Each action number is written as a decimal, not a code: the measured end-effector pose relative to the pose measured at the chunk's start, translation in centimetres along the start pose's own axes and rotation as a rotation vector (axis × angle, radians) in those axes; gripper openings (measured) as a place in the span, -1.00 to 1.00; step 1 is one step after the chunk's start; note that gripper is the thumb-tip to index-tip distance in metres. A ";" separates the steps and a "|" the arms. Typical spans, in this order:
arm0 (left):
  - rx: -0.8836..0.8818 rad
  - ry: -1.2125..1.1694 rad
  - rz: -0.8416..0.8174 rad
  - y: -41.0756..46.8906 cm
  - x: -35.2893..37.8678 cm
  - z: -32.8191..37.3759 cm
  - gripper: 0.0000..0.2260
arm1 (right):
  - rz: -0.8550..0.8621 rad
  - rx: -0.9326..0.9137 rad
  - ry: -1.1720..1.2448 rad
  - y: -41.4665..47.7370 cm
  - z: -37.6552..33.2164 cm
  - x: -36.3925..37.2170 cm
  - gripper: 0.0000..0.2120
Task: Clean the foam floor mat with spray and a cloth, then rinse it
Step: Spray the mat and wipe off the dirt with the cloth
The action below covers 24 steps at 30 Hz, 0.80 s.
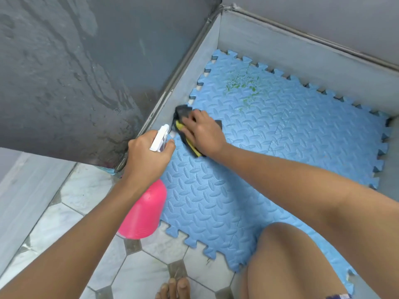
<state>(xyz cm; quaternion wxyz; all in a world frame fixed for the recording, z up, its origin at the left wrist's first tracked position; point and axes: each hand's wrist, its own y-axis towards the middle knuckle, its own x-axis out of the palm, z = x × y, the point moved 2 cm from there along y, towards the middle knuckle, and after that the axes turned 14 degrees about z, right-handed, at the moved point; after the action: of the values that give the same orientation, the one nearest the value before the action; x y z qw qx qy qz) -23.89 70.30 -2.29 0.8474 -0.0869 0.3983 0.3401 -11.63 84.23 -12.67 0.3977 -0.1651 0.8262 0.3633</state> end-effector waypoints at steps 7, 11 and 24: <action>0.006 0.057 -0.029 2.1 0.8 2.7 -0.57 | -0.182 -0.297 0.152 -7.2 1.9 -4.9 -0.67; 0.020 0.031 -0.116 5.0 3.3 5.7 -0.60 | -0.058 -0.018 -0.061 -6.4 8.7 -8.9 -0.68; 0.067 -0.039 -0.171 9.1 7.9 9.6 -0.60 | 0.262 0.707 -0.427 -7.2 20.3 -14.5 -0.63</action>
<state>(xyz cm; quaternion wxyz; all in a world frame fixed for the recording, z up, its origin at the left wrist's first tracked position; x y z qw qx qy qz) -20.28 85.17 -0.53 0.8835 -0.0853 0.3839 0.2545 12.41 93.99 -13.33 0.5423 0.1665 0.8130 0.1312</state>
